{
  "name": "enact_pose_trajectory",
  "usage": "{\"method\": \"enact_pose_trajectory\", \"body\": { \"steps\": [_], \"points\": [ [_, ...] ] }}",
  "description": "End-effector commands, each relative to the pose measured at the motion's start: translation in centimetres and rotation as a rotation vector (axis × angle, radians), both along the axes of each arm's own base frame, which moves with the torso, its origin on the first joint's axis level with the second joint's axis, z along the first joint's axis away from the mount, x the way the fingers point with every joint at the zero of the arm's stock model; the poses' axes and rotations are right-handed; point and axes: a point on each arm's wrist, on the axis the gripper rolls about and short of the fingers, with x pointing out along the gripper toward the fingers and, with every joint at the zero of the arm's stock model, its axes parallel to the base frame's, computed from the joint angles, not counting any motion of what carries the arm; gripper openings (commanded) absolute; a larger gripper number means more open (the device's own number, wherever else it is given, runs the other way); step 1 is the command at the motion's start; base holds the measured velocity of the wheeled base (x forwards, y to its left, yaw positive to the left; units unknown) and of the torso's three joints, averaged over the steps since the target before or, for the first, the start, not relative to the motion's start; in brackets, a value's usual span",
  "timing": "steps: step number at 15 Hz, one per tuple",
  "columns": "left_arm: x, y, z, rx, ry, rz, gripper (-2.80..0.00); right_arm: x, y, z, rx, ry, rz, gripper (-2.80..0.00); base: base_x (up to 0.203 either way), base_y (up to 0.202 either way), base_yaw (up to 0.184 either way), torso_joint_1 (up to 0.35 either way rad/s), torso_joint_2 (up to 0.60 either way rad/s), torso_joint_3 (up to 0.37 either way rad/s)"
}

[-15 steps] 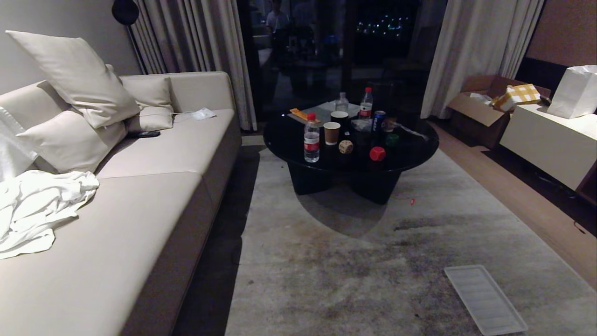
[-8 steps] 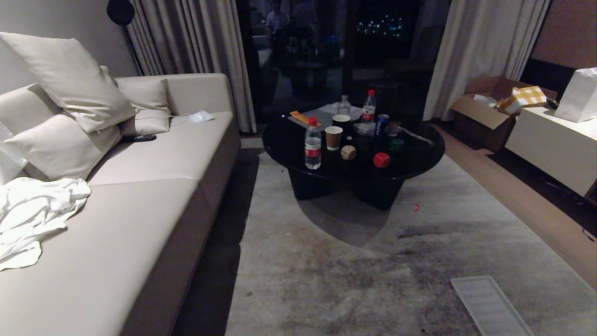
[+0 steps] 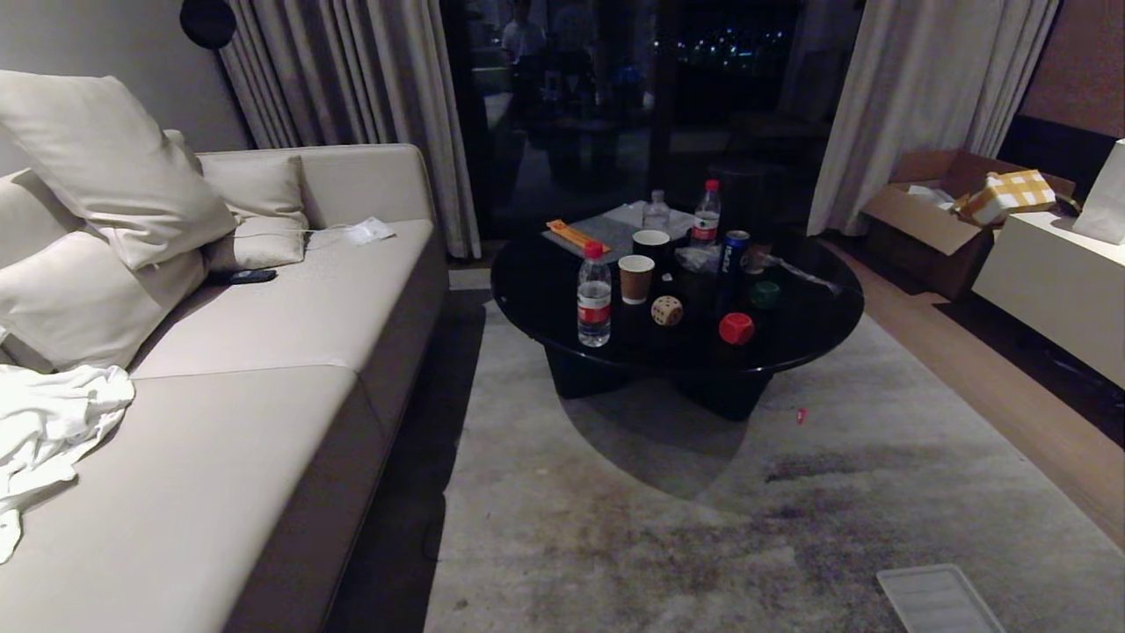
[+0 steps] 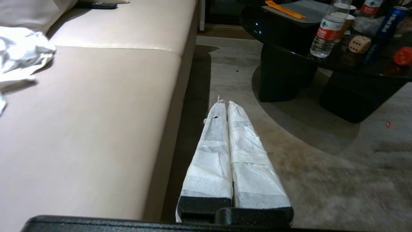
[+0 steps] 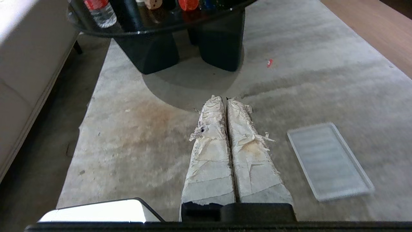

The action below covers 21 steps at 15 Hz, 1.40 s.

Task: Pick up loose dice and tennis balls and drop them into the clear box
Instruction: Pick up toys out of the box

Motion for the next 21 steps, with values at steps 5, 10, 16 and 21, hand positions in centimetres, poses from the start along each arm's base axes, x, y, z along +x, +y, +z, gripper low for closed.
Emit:
{"method": "enact_pose_trajectory", "body": {
  "steps": [5, 10, 16, 21],
  "points": [
    [0.02, 0.0, -0.04, 0.0, 0.003, 0.001, -2.8, 0.01, 0.0, -0.01, 0.001, 0.003, 0.0, -2.8, 0.182, 0.0, 0.0, 0.001, 0.0, 0.004],
    [0.02, 0.0, -0.04, 0.0, 0.003, -0.001, -2.8, 0.01, 0.0, -0.01, 0.001, 0.003, 0.0, -2.8, 0.182, 0.0, 0.0, 0.002, 0.01, 0.002],
    [0.02, 0.0, -0.04, 0.0, 0.003, -0.001, -2.8, 0.01, 0.0, -0.01, 0.001, 0.003, 0.0, -2.8, 0.184, 0.0, 0.0, 0.004, 0.0, 0.004],
    [0.02, 0.0, -0.04, 0.0, 0.003, 0.001, -2.8, 0.01, 0.0, -0.01, 0.001, 0.003, 0.0, -2.8, 0.18, 0.0, 0.0, 0.001, 0.0, 0.002]
  ]
}}
